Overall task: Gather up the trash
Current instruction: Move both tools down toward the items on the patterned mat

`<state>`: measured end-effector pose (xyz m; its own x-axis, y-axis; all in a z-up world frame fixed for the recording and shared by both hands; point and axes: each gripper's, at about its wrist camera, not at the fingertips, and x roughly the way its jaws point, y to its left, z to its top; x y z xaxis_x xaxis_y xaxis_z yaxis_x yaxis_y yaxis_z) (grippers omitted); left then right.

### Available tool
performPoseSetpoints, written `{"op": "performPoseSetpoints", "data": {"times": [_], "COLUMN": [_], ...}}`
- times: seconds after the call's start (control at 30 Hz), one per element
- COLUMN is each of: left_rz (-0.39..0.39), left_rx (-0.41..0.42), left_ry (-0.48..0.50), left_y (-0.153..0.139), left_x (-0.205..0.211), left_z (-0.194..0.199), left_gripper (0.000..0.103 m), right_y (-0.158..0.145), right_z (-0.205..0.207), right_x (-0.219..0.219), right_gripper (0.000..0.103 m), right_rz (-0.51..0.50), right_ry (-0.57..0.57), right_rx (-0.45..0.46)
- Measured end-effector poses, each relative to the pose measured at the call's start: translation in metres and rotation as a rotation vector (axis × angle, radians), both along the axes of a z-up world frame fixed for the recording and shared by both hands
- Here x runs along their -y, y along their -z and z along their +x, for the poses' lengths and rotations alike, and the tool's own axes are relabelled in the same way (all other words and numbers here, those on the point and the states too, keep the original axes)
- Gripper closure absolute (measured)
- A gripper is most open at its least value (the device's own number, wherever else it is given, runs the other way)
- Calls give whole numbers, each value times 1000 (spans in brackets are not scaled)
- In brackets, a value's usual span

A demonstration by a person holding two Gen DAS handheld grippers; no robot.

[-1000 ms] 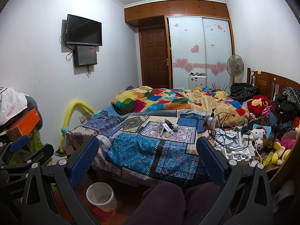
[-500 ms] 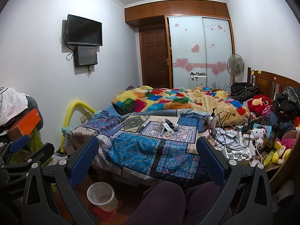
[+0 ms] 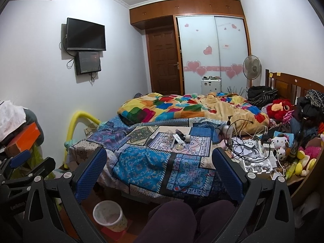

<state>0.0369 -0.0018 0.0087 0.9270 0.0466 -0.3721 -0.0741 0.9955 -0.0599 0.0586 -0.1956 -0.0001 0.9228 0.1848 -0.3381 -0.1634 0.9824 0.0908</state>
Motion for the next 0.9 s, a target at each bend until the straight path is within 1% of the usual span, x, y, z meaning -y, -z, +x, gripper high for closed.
{"op": "performPoseSetpoints", "data": {"times": [0.23,0.37,0.5,0.6,0.7,0.8,0.83,0.9], "left_rz": [13,29,27,23,-1,-32,-34,-33], "left_rx": [-22,-30,-64,-86,-122,-165,-175,-211], "left_ry": [5,13,49,64,82,109,115,120], "left_y": [-2,-2,4,11,20,32,36,47], "left_x": [2,7,16,25,31,37,38,44], "left_z": [58,95,142,173,207,246,253,281], "left_gripper": [0,0,0,0,1,7,7,7], "right_y": [-5,-9,-8,-2,4,12,15,23], "right_z": [35,68,105,132,160,185,193,211], "right_x": [12,25,40,50,63,74,77,84], "right_gripper": [0,0,0,0,0,0,0,0], "right_rz": [-9,-6,-10,-18,-17,-9,-4,12], "right_ry": [45,77,93,97,99,106,106,104], "right_rx": [-4,-25,-59,-93,-130,-165,-177,-207]}}
